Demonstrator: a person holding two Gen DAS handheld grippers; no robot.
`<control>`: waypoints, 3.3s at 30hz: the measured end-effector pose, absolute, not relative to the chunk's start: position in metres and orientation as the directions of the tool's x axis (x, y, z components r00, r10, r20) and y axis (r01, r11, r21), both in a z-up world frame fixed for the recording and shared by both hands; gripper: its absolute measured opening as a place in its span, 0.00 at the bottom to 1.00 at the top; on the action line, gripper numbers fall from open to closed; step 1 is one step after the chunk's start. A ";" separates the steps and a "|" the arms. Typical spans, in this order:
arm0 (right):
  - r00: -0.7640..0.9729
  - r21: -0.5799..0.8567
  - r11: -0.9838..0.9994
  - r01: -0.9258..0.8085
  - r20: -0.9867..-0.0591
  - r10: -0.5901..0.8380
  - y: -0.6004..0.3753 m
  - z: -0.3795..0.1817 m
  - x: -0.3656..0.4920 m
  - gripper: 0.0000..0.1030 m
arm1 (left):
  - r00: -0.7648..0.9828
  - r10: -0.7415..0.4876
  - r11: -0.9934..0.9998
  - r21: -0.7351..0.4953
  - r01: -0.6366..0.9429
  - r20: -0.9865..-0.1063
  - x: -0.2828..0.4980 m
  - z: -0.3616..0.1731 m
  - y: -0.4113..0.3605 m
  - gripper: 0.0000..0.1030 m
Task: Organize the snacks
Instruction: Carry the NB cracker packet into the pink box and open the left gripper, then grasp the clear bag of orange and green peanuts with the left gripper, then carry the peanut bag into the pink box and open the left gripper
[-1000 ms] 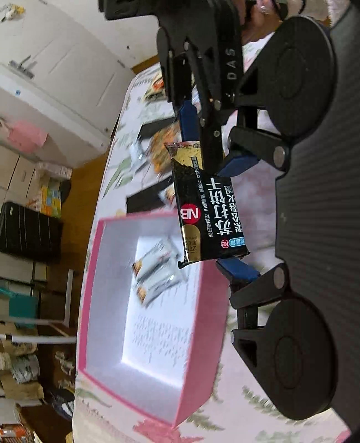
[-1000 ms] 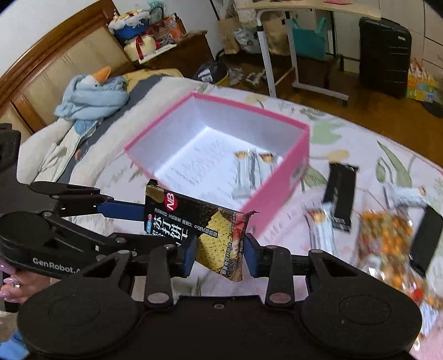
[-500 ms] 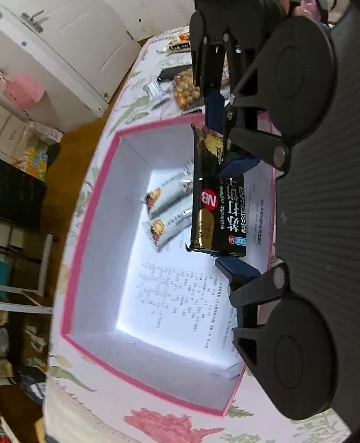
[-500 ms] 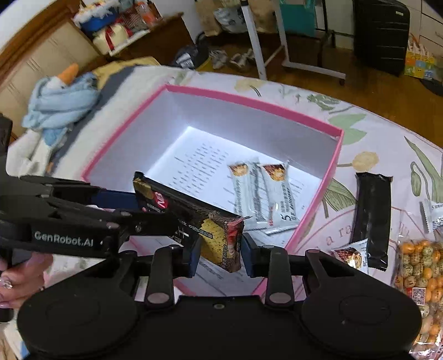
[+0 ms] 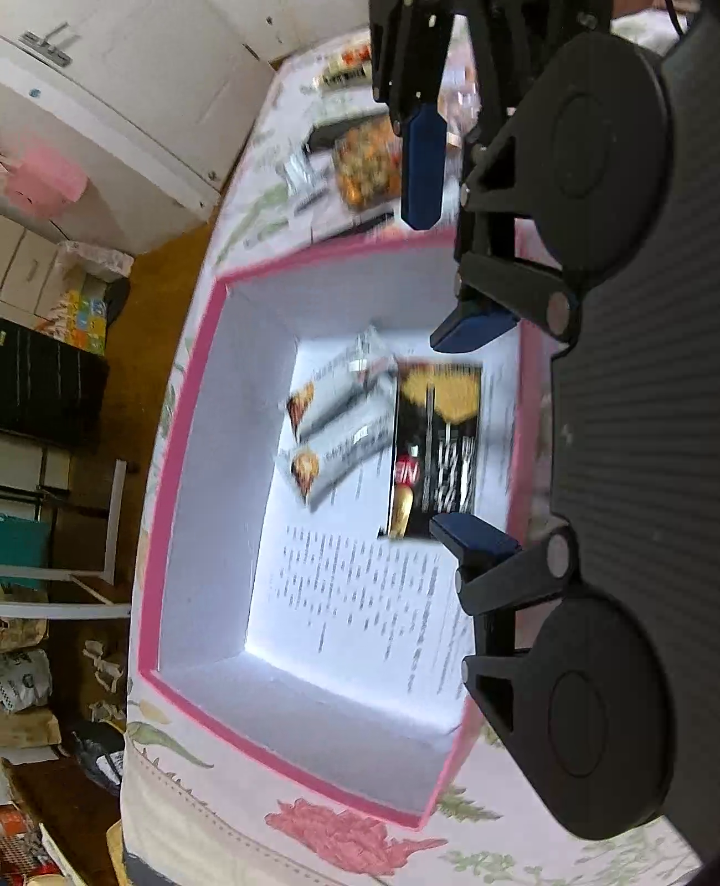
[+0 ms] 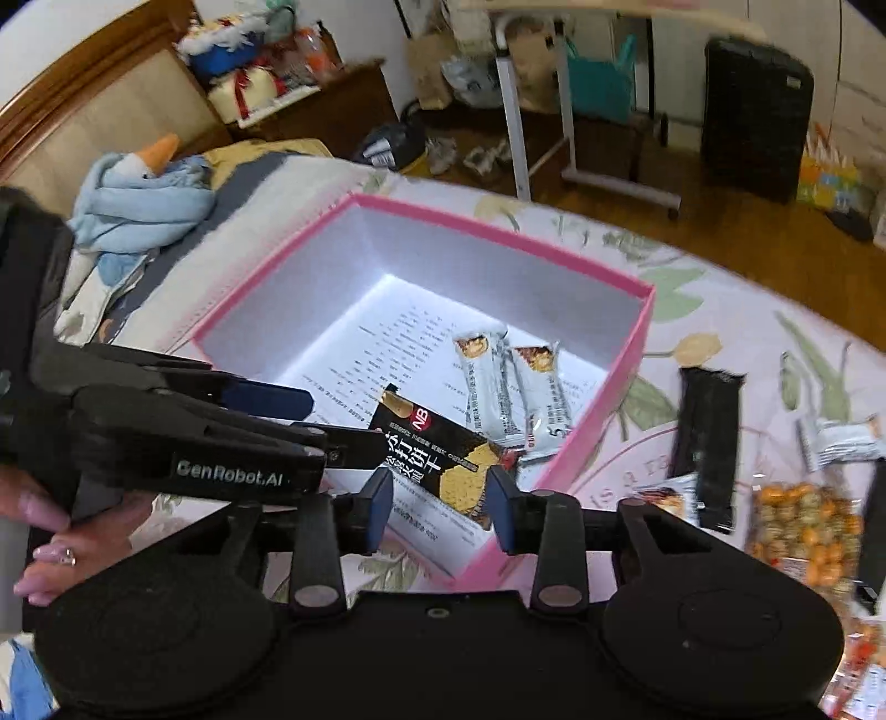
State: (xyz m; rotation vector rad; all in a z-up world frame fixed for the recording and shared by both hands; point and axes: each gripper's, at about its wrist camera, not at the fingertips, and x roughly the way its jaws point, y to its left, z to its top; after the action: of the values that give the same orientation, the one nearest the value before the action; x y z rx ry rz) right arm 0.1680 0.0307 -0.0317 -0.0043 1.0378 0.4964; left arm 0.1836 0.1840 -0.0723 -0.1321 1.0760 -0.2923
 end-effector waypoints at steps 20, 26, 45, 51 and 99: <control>0.627 0.114 0.928 -0.355 -0.707 0.327 -0.134 0.022 0.076 0.76 | 0.424 -0.464 0.864 -0.292 0.410 -0.778 0.125 0.008 0.069 0.63; 0.655 0.074 0.939 -0.337 -0.698 0.290 -0.162 -0.008 0.073 0.86 | 0.381 -0.511 0.839 -0.352 0.415 -0.770 0.135 -0.013 0.026 0.63; 0.564 0.128 0.922 -0.365 -0.758 0.328 -0.182 -0.130 0.141 0.97 | 0.246 -0.507 0.852 -0.437 0.288 -0.826 0.204 -0.149 -0.065 0.69; 0.523 0.084 0.912 -0.402 -0.796 0.304 -0.167 -0.145 0.156 1.00 | 0.240 -0.572 0.814 -0.505 0.287 -0.785 0.211 -0.165 -0.069 0.59; 0.498 0.255 0.886 -0.387 -0.751 0.434 -0.058 -0.043 0.042 0.78 | 0.196 -0.532 0.836 -0.474 0.278 -0.824 0.074 -0.050 0.062 0.54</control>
State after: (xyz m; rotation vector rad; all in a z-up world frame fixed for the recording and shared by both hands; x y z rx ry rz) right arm 0.0423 -0.0577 -0.0427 0.0553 0.9247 0.4975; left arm 0.0743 0.0620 -0.0500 -0.2393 1.2522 -0.5752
